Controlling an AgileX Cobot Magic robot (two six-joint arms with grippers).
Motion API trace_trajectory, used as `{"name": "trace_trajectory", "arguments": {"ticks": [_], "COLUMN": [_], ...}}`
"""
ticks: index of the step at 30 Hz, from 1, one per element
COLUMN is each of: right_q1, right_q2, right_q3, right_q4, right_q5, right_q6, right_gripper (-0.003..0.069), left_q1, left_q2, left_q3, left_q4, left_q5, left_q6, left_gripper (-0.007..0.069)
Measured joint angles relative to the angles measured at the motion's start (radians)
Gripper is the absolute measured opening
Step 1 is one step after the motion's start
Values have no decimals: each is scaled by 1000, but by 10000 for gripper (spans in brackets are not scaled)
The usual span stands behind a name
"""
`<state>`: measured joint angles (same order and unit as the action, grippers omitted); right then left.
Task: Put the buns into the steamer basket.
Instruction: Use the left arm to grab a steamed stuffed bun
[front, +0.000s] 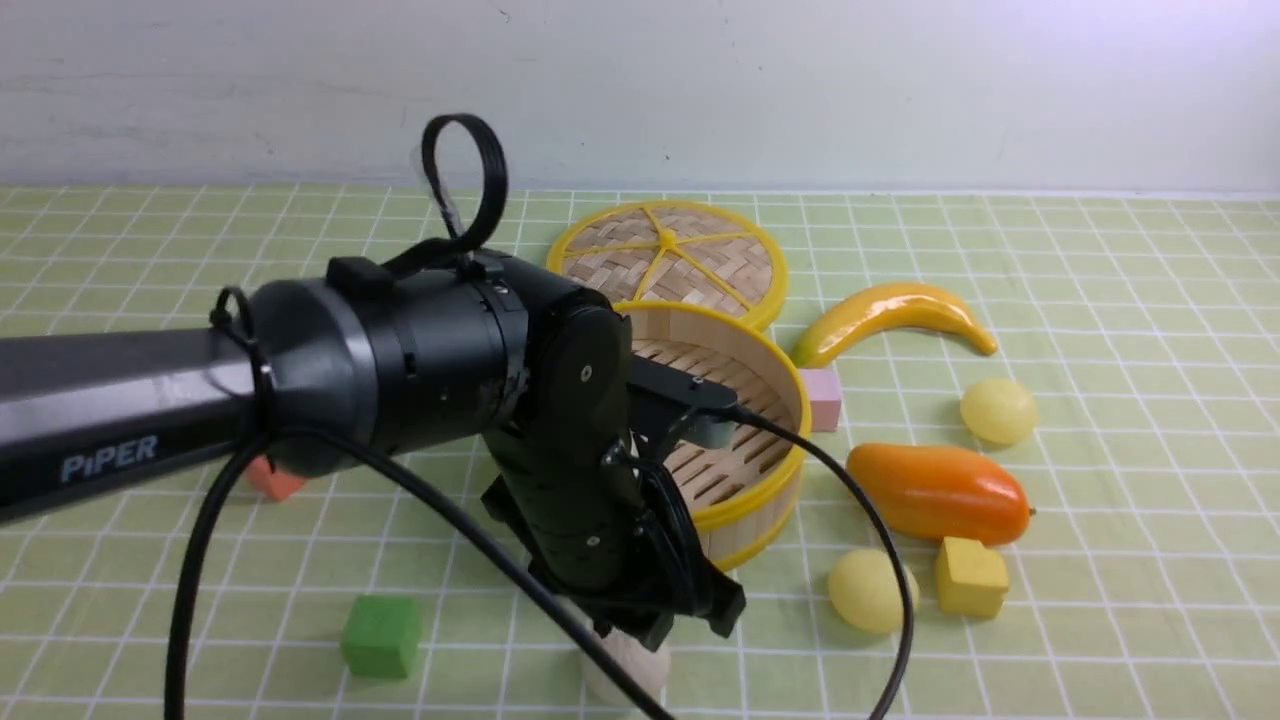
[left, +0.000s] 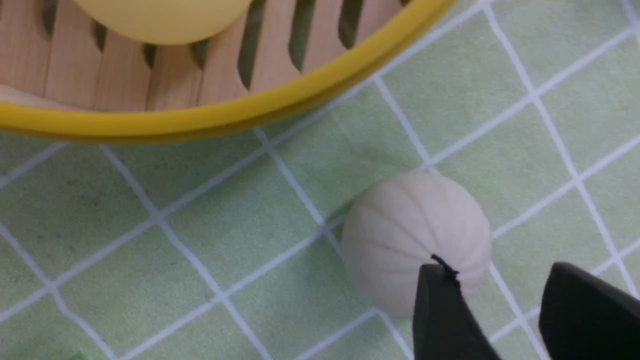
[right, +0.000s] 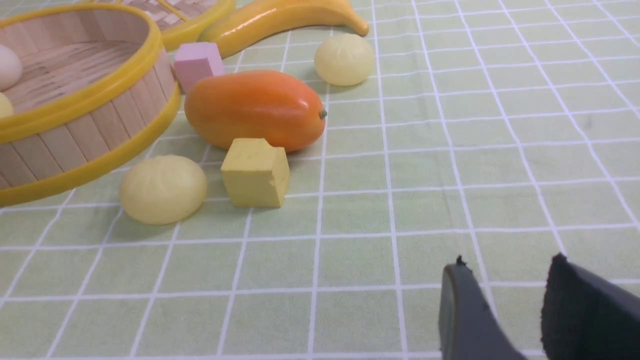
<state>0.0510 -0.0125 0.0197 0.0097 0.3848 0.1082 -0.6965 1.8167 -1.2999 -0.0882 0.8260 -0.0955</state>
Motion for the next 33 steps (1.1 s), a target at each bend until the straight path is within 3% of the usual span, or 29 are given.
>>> {"name": "trace_trajectory", "arguments": {"ticks": [7, 18, 25, 28, 31, 33], "right_q1": [0, 0, 0, 0, 0, 0], "right_q2": [0, 0, 0, 0, 0, 0], "right_q3": [0, 0, 0, 0, 0, 0], "right_q4": [0, 0, 0, 0, 0, 0], "right_q5": [0, 0, 0, 0, 0, 0], "right_q6": [0, 0, 0, 0, 0, 0], "right_gripper": [239, 239, 239, 239, 239, 239], "left_q1": [11, 11, 11, 11, 11, 11], "left_q2": [42, 67, 71, 71, 71, 71], "left_q3": [0, 1, 1, 1, 1, 1], "left_q4": [-7, -8, -8, -7, -5, -5], "left_q5": [-24, -53, -31, -26, -20, -16], "left_q6": [-4, -4, -4, -4, -5, -5], "left_gripper": [333, 243, 236, 198, 48, -1]}}
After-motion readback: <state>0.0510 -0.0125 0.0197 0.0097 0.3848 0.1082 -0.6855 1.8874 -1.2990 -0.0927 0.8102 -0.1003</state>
